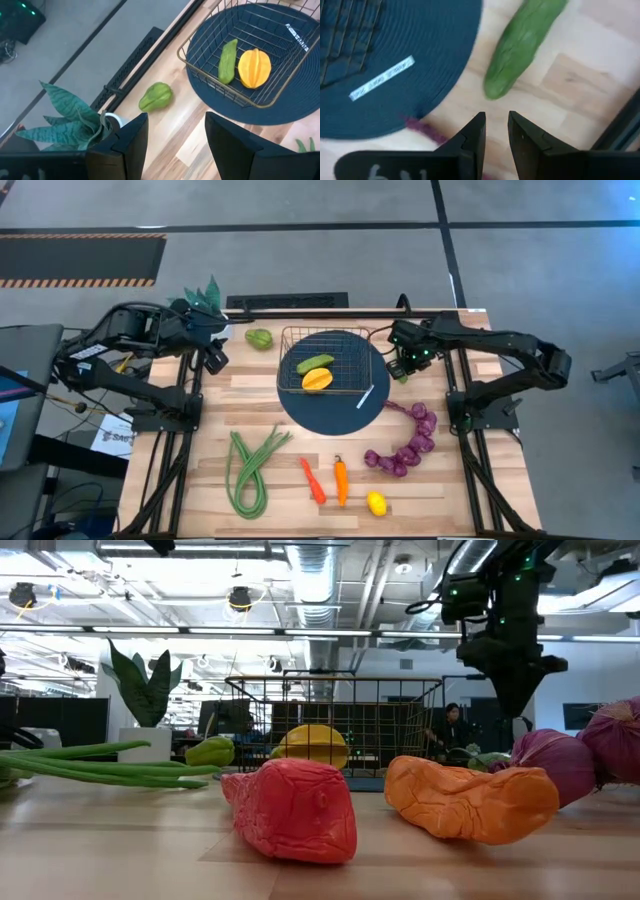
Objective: Build produce basket
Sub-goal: Put the green cucumber into the wire basket
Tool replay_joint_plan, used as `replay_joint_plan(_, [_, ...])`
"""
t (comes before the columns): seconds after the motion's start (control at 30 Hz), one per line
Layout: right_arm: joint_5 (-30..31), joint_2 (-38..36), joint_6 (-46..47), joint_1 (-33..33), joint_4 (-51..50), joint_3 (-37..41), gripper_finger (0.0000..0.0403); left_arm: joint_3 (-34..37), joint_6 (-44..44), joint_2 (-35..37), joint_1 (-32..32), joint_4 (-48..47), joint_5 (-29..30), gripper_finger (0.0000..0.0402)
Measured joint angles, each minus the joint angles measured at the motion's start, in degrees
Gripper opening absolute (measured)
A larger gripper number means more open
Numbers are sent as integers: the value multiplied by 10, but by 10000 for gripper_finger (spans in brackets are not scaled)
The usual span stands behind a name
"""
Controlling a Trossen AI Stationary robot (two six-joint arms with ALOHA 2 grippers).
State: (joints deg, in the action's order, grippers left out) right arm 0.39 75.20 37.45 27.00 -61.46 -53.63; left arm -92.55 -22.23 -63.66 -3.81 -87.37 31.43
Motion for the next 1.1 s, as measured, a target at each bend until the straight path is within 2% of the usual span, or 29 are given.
replay_joint_plan(0.13, [-7,1,-3,-13,-16,0,136,0,4,0,0,0,0,182])
replay_joint_plan(0.37, [-6,5,-4,-33,-55,0,241,0,4,0,0,5,0,182])
replay_joint_plan(0.5, [-6,10,-4,-38,-56,0,279,0,6,0,0,5,0,182])
replay_joint_plan(0.67, [7,25,29,-41,-28,0,291,0,5,0,0,5,0,182])
replay_joint_plan(0.9, [96,65,59,-32,9,0,291,0,8,0,0,3,-6,182])
replay_joint_plan(1.1, [103,117,58,3,61,0,291,0,8,0,0,3,-6,182])
